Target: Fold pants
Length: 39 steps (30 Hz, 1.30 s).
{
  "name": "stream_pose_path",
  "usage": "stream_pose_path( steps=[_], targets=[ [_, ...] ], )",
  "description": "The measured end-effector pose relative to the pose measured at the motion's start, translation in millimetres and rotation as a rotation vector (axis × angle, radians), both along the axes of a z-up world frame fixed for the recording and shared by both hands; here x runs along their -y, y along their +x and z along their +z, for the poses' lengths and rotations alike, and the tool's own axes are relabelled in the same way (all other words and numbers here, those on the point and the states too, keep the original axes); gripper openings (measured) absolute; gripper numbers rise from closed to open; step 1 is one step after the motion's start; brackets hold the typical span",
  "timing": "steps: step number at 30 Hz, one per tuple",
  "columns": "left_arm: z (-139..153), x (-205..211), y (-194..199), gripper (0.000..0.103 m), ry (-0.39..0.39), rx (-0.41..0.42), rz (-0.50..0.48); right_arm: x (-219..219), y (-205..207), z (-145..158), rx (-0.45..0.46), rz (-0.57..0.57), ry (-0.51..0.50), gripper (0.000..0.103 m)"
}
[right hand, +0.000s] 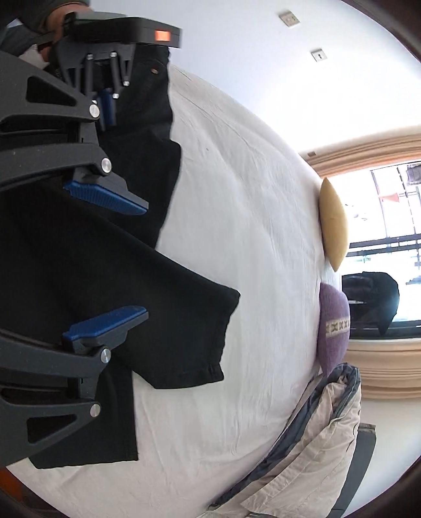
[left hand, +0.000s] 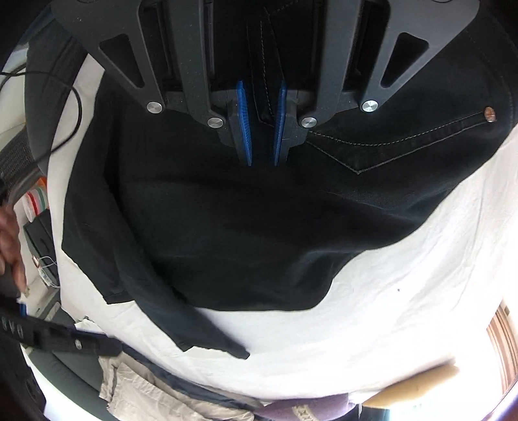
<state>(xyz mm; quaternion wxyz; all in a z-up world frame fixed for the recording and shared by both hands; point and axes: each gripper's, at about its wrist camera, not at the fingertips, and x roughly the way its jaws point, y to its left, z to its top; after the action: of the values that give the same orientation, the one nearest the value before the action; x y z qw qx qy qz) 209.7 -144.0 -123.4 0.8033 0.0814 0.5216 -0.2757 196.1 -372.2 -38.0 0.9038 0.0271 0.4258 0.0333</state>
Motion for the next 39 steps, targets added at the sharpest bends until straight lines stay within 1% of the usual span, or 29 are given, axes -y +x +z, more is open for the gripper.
stream_pose_path(
  steps=[1,4,6,8,10,13,16,18,20,21,23,24,25,26,27,29,31,35,39],
  targets=[
    [-6.7,-1.7,2.8,0.015,-0.017,-0.015,0.012,2.5,18.3,0.7,-0.013,-0.012,-0.021,0.062],
    [-13.8,-3.7,7.5,0.015,-0.07,-0.027,0.031,6.1,67.9,-5.0,-0.054,-0.018,-0.069,0.062],
    [-18.5,-6.1,10.0,0.015,-0.095,-0.03,0.033,4.8,102.0,-17.1,-0.093,-0.027,-0.081,0.062],
    [-21.5,-18.5,5.7,0.015,-0.118,-0.034,0.037,-0.4,129.1,-33.0,-0.129,-0.033,-0.121,0.062],
    [-27.7,-20.2,7.4,0.015,-0.123,-0.028,0.035,-2.4,152.4,-50.2,-0.174,-0.063,-0.151,0.062],
    [-27.6,-17.3,6.0,0.015,-0.11,-0.004,0.028,1.1,175.6,-71.5,-0.227,-0.119,-0.201,0.062],
    [-29.3,-17.1,7.4,0.015,-0.12,0.001,0.029,7.7,191.2,-86.9,-0.276,-0.181,-0.243,0.062],
    [-28.6,-20.3,5.5,0.015,-0.13,-0.002,0.033,12.3,201.6,-100.6,-0.331,-0.199,-0.24,0.062],
    [-28.8,-20.2,5.5,0.015,-0.131,0.001,0.033,15.3,205.7,-105.9,-0.338,-0.204,-0.232,0.062],
    [-27.2,-27.4,-0.5,0.015,-0.131,0.003,0.032,14.2,207.7,-105.7,-0.338,-0.2,-0.235,0.059],
    [-27.2,-28.7,-3.4,0.015,-0.128,0.008,0.032,9.9,210.1,-104.1,-0.335,-0.158,-0.226,0.035],
    [-26.2,-30.6,-5.4,0.015,-0.128,0.009,0.032,9.1,211.8,-103.4,-0.34,-0.15,-0.222,0.03],
    [-26.4,-30.3,-5.7,0.015,-0.128,0.01,0.032,10.2,212.7,-103.3,-0.346,-0.147,-0.214,0.019],
    [-25.6,-30.1,-6.7,0.015,-0.127,0.011,0.032,13.6,212.9,-102.1,-0.351,-0.151,-0.204,0.012],
    [-25.1,-29.7,-6.6,0.015,-0.127,0.012,0.032,17.6,211.9,-99.7,-0.348,-0.156,-0.188,0.01],
    [-24.7,-28.7,-6.7,0.015,-0.125,0.013,0.033,26.3,207.7,-91.3,-0.328,-0.171,-0.136,0.005],
    [-26.5,-27.3,-7.0,0.015,-0.123,0.015,0.034,36.2,198.7,-78.4,-0.287,-0.196,-0.111,0.004],
    [-24.3,-24.1,-8.9,0.015,-0.115,0.018,0.037,62.0,172.5,-44.0,-0.174,-0.243,-0.025,0.004],
    [-19.6,-20.7,-10.5,0.015,-0.101,0.017,0.041,99.8,129.1,-5.4,-0.049,-0.32,0.068,0.004]
  ],
)
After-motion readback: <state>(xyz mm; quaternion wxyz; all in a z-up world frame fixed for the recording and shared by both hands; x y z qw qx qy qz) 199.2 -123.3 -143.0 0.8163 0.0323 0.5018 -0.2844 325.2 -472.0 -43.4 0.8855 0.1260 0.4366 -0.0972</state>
